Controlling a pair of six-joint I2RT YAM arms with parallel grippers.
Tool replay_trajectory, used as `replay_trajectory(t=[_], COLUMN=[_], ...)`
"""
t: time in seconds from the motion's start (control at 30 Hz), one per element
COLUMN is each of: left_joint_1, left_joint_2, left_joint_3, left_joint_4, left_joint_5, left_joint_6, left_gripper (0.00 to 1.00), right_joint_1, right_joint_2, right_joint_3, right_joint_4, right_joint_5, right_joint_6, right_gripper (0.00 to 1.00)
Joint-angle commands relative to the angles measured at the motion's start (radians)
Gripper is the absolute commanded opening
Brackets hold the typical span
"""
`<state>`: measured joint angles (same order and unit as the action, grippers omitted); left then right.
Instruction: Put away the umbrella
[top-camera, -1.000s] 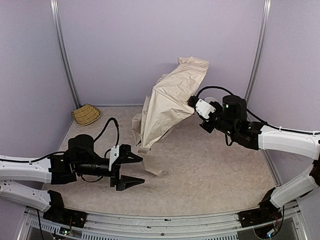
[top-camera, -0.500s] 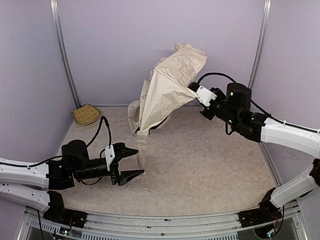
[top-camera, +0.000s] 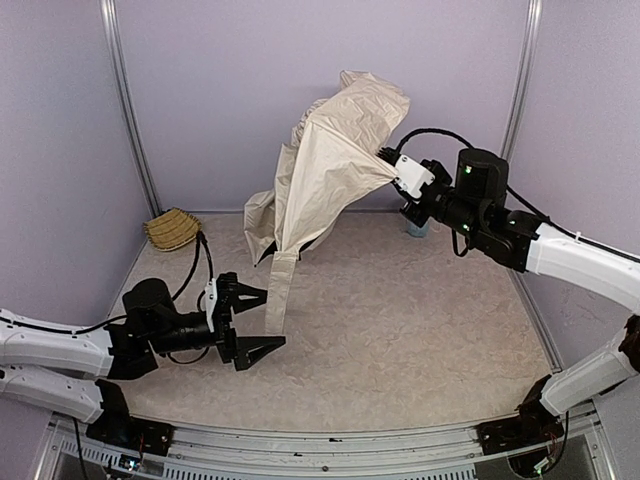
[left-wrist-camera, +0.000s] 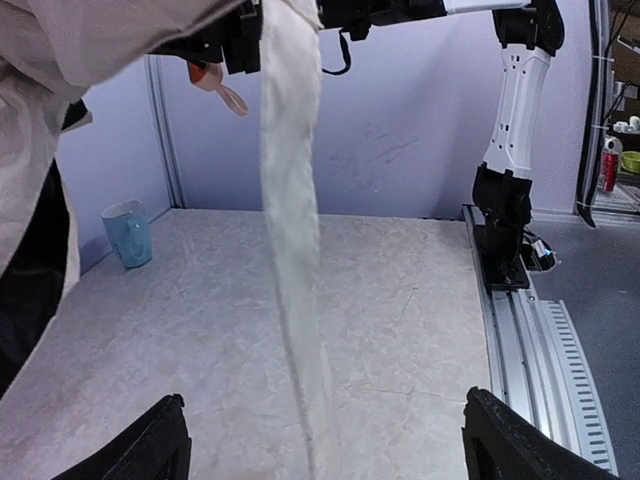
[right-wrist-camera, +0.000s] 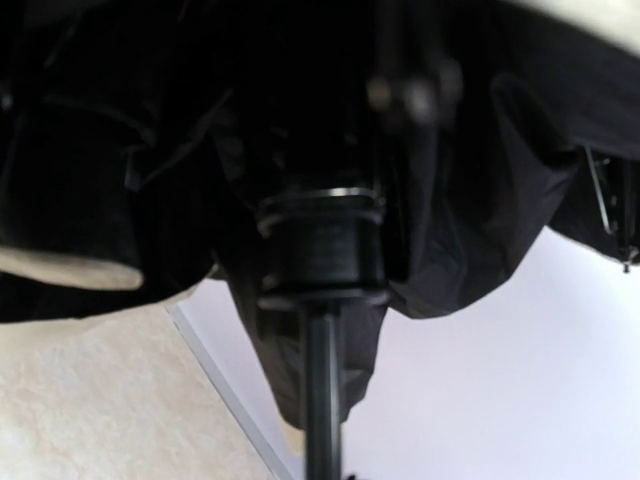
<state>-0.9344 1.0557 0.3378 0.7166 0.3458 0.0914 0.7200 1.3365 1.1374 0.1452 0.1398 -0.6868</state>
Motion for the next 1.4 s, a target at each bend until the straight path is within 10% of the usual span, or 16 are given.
replay_trajectory(t=[0.0,0.1,0.2,0.67,0.87,1.13,1.37], left_joint_1=[0.003,0.004,0.011,0.045,0.044,0.238,0.322], left_joint_2=[0.094,0.150,0.158,0.101,0.070,-0.195,0.033], left_joint_3=[0.045,0.088,0.104,0.094,0.177,0.033,0.116], left_joint_4=[0.116,0.123,0.106,-0.169,-0.284,0.020,0.032], left_joint_5=[0.106,0.155,0.195,0.072,0.067,0.144,-0.138], left_joint_6=[-0.073,-0.091,-0.090,0.019,0.072,-0.104,-0.248], left_gripper=[0.91,0.64,0.03,0.00,0.69,0.88,0.94], right_joint_1=[0.009,0.009,0.007,-0.103,-0.103,-0.103,-0.103], right_joint_2=[-0.037,-0.039,-0.051,-0.107,-0.119,-0.132,-0.126], right_joint_3=[0.056,0.050,0.036,0.027,0.019,0.020,0.025], right_joint_4=[0.050,0.048,0.050,-0.052,-0.070,-0.088,-0.098], right_joint_5=[-0.026,-0.035,-0.034,-0.236,-0.260,-0.298,-0.344], right_joint_6=[0.039,0.043,0.046,0.109,0.092,0.085,0.105], right_gripper=[0.00,0.00,0.00,0.00,0.00,0.00,0.00])
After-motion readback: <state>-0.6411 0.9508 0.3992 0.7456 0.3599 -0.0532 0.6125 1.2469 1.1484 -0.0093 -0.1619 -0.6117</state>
